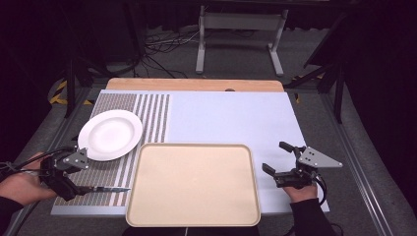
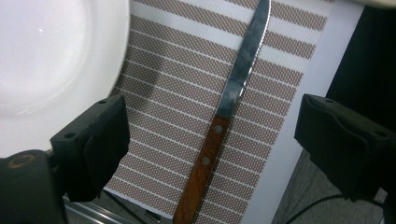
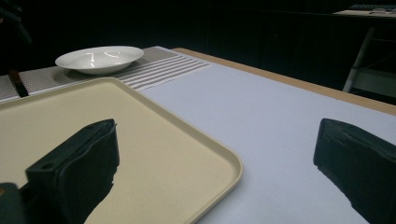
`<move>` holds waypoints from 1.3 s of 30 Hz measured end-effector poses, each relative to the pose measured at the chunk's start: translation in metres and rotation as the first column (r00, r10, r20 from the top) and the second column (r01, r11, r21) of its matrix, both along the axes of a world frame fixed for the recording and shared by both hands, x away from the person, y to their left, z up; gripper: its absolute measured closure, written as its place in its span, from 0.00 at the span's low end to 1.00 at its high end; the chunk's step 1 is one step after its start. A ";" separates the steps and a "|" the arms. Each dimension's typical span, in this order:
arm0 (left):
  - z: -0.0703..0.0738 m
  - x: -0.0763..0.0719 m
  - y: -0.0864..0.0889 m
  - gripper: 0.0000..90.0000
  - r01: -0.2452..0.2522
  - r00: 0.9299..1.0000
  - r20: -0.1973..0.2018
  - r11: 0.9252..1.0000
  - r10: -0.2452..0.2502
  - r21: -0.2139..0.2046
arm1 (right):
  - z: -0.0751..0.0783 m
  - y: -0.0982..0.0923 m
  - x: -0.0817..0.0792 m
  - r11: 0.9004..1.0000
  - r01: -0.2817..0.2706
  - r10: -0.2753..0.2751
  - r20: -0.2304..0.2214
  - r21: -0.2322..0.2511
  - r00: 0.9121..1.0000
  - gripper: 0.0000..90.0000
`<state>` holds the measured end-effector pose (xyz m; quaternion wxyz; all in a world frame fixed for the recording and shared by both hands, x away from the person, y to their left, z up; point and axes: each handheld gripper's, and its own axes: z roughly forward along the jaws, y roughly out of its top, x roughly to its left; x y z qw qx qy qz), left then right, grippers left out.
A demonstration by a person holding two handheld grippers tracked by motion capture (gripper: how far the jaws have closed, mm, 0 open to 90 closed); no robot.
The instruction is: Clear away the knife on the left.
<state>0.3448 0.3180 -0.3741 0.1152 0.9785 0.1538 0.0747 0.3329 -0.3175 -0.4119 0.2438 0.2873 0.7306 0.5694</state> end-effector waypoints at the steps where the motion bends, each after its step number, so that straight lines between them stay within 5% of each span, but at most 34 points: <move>1: -0.002 -0.001 0.000 0.14 -0.001 1.000 0.007 1.000 0.000 0.008 | 0.000 0.000 0.000 1.000 0.000 0.000 0.002 0.001 1.000 0.01; 10: -0.018 0.004 0.004 0.22 0.040 0.999 -0.030 0.997 -0.038 0.064 | 0.000 -0.001 0.000 1.000 -0.001 0.001 0.000 0.003 1.000 0.01; 13: -0.025 0.005 0.003 0.25 0.072 0.996 -0.053 0.989 -0.065 0.133 | 0.000 -0.001 0.000 1.000 -0.002 0.002 0.004 0.006 1.000 0.01; 26: -0.039 0.010 0.007 0.44 0.112 0.991 -0.091 0.982 -0.099 0.154 | 0.000 -0.001 0.000 1.000 -0.005 0.005 0.000 0.009 1.000 0.01; 39: -0.046 0.012 0.005 0.74 0.243 0.968 -0.119 0.946 -0.222 0.215 | -0.001 0.000 0.000 1.000 -0.014 0.014 -0.004 0.007 1.000 0.01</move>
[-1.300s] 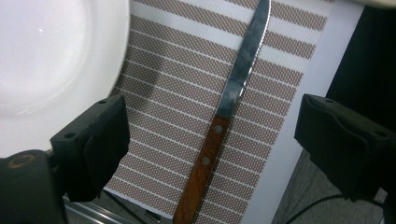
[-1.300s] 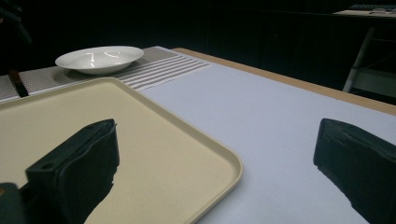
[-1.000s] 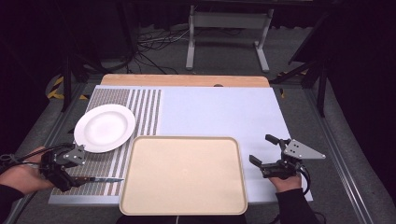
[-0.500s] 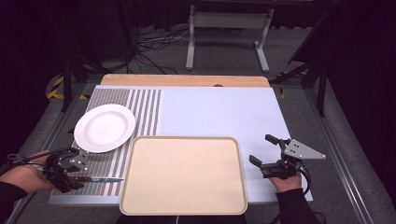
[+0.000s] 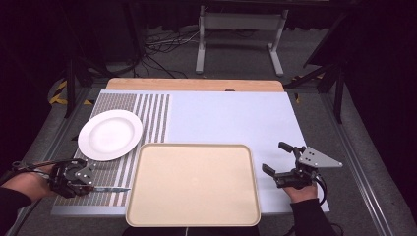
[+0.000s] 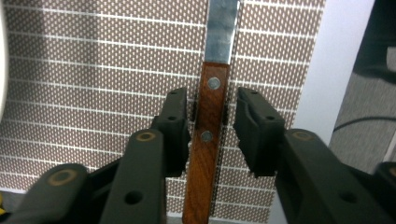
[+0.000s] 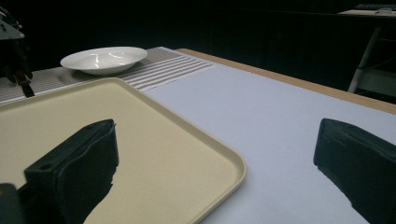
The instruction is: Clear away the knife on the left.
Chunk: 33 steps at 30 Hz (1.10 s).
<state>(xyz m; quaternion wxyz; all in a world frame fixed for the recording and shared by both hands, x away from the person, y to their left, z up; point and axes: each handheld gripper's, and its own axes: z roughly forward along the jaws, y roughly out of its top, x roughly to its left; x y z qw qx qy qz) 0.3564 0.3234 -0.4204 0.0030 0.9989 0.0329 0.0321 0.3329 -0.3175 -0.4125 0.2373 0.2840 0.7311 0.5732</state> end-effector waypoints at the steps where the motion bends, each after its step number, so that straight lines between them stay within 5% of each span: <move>1: -0.001 0.000 0.000 0.75 0.009 1.000 0.002 1.000 -0.009 0.005 | 0.000 0.000 0.000 1.000 0.000 0.000 0.001 -0.003 1.000 0.01; 5: -0.003 0.000 0.000 0.84 0.039 0.999 0.004 0.999 -0.039 0.026 | 0.000 0.000 0.000 1.000 -0.001 0.001 0.002 -0.003 1.000 0.01; 15: -0.004 0.007 -0.001 0.86 0.108 0.994 -0.036 0.994 -0.106 0.032 | 0.000 -0.001 -0.001 1.000 -0.003 0.003 0.005 0.000 1.000 0.01; 25: -0.004 0.003 -0.007 0.86 0.051 0.999 -0.021 0.996 -0.050 0.071 | 0.000 -0.002 0.000 1.000 -0.008 0.008 0.010 0.001 1.000 0.01; 33: -0.004 0.003 -0.004 0.86 0.042 0.999 -0.021 0.997 -0.041 0.059 | 0.000 -0.002 0.000 1.000 -0.009 0.009 0.004 0.008 1.000 0.01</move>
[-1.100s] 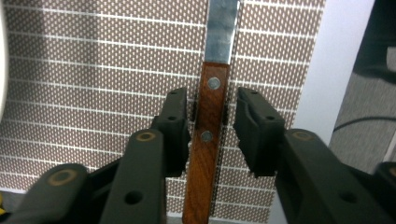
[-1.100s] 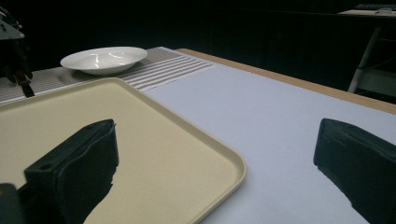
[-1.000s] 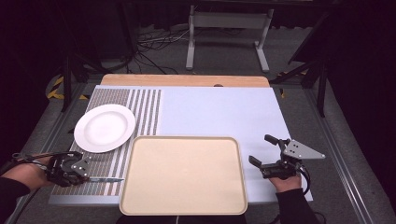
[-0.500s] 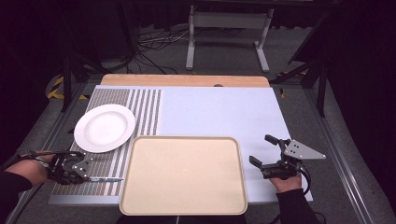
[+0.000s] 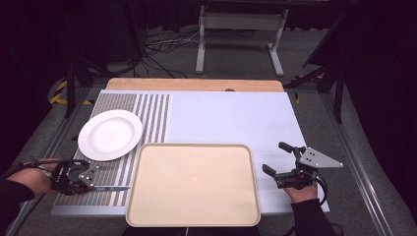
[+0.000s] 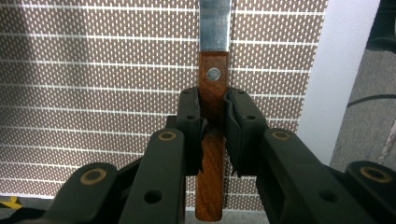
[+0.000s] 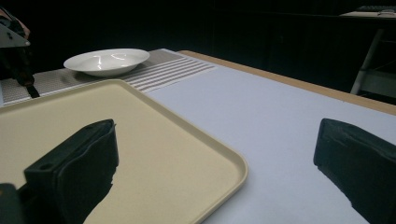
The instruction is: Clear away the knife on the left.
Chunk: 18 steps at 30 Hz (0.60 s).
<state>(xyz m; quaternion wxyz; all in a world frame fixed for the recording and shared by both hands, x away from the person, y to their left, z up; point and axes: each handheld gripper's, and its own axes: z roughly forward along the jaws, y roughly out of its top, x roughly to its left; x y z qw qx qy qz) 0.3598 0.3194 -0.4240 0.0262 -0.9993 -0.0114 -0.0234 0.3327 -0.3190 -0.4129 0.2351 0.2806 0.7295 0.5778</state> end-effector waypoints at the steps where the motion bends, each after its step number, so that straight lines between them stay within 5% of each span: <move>1: 0.002 0.000 0.001 0.86 -0.011 1.000 0.008 1.000 0.011 0.005 | 0.000 0.000 0.000 1.000 0.001 -0.001 0.001 0.000 1.000 0.01; 9: 0.036 0.003 0.002 0.86 -0.087 0.996 0.018 0.995 0.088 -0.055 | 0.000 0.000 0.001 1.000 -0.004 0.004 -0.003 0.006 1.000 0.01; 12: 0.052 0.004 -0.001 0.86 -0.130 0.991 0.016 0.984 0.133 -0.120 | 0.000 0.001 0.001 1.000 -0.006 0.006 -0.006 0.003 1.000 0.01; 15: 0.060 0.007 -0.005 0.86 -0.180 0.983 0.007 0.977 0.182 -0.117 | -0.001 0.000 0.002 1.000 -0.005 0.005 -0.005 0.005 1.000 0.01; 16: 0.063 0.009 -0.008 0.86 -0.209 0.977 -0.002 0.968 0.211 -0.135 | -0.001 -0.001 0.002 1.000 -0.002 0.002 -0.007 0.006 1.000 0.01; 18: 0.065 0.009 -0.010 0.86 -0.215 0.976 -0.011 0.966 0.215 -0.145 | 0.000 -0.001 0.002 1.000 -0.001 0.002 -0.007 0.006 1.000 0.01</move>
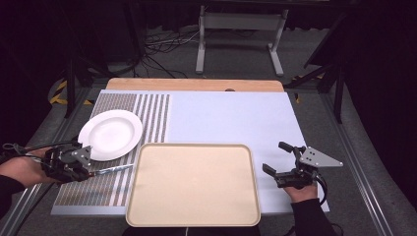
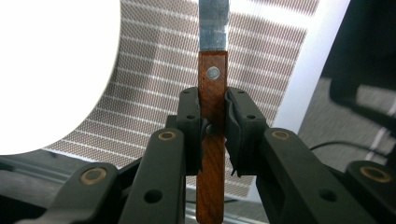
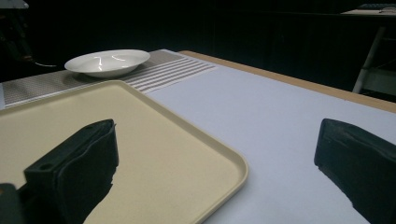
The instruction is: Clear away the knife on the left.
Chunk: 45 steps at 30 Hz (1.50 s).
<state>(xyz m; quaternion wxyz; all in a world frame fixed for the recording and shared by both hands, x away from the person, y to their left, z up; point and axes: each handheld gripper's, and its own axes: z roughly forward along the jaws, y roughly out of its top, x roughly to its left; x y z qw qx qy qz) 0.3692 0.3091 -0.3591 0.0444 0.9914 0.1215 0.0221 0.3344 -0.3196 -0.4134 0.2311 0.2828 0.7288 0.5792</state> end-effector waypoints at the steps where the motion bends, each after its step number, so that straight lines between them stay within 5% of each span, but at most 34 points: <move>1: 0.002 0.000 -0.003 0.86 -0.011 1.000 0.001 1.000 0.011 -0.007 | 0.000 0.000 0.000 1.000 -0.002 0.002 0.001 0.002 1.000 0.01; 7: 0.006 0.000 -0.013 0.86 -0.072 0.996 0.053 0.995 0.076 -0.074 | 0.001 0.000 -0.001 1.000 -0.004 0.003 0.009 0.007 1.000 0.01; 12: 0.011 0.002 -0.016 0.86 -0.148 0.988 0.034 0.984 0.153 -0.100 | 0.001 0.000 0.000 1.000 -0.004 0.004 0.007 0.007 1.000 0.01; 17: 0.017 0.000 -0.021 0.86 -0.239 0.968 0.044 0.960 0.247 -0.148 | 0.001 -0.001 0.000 1.000 -0.007 0.007 0.007 0.014 1.000 0.00; 22: 0.022 -0.004 -0.028 0.86 -0.317 0.943 0.038 0.924 0.332 -0.217 | 0.001 -0.001 0.000 1.000 -0.008 0.008 0.006 0.016 1.000 0.00; 25: 0.026 -0.014 -0.039 0.86 -0.291 0.943 0.090 0.927 0.319 -0.236 | 0.001 -0.002 0.000 0.999 -0.010 0.010 0.001 0.032 1.000 0.00; 30: 0.028 -0.020 -0.050 0.86 -0.319 0.940 0.031 0.906 0.341 -0.276 | 0.001 -0.003 -0.001 0.999 -0.014 0.014 0.002 0.039 1.000 0.00; 31: 0.028 -0.020 -0.053 0.86 -0.317 0.940 0.032 0.908 0.339 -0.273 | 0.001 -0.002 -0.001 0.999 -0.014 0.014 0.002 0.038 1.000 0.00; 33: 0.028 -0.023 -0.059 0.86 -0.353 0.929 0.016 0.897 0.370 -0.268 | 0.001 -0.003 -0.001 0.999 -0.014 0.014 0.003 0.038 1.000 0.00; 34: 0.028 -0.024 -0.061 0.86 -0.346 0.930 0.029 0.900 0.366 -0.267 | 0.001 -0.003 -0.001 0.999 -0.014 0.014 0.004 0.039 1.000 0.00; 35: 0.027 -0.026 -0.066 0.86 -0.359 0.924 0.034 0.896 0.381 -0.263 | 0.001 -0.003 -0.001 0.999 -0.015 0.015 0.006 0.039 1.000 0.00; 37: 0.026 -0.028 -0.071 0.86 -0.380 0.916 0.025 0.885 0.401 -0.268 | 0.001 -0.003 -0.001 0.999 -0.016 0.016 0.006 0.038 1.000 0.00; 40: 0.024 -0.029 -0.077 0.86 -0.446 0.888 -0.020 0.849 0.460 -0.285 | 0.001 -0.003 -0.001 0.999 -0.015 0.015 0.006 0.040 1.000 0.00; 41: 0.024 -0.030 -0.080 0.86 -0.470 0.873 -0.017 0.833 0.487 -0.294 | 0.001 -0.002 0.000 0.999 -0.016 0.015 0.002 0.044 1.000 0.00; 42: 0.024 -0.030 -0.080 0.86 -0.470 0.873 -0.017 0.833 0.487 -0.294 | 0.002 -0.001 0.000 0.999 -0.018 0.018 0.002 0.038 1.000 0.00; 43: 0.022 -0.031 -0.082 0.86 -0.498 0.857 -0.036 0.809 0.514 -0.312 | 0.002 -0.001 -0.001 0.999 -0.019 0.019 0.002 0.034 1.000 0.00; 45: 0.020 -0.032 -0.084 0.86 -0.511 0.850 -0.041 0.801 0.526 -0.311 | 0.002 -0.002 -0.001 0.999 -0.021 0.021 0.006 0.036 1.000 0.00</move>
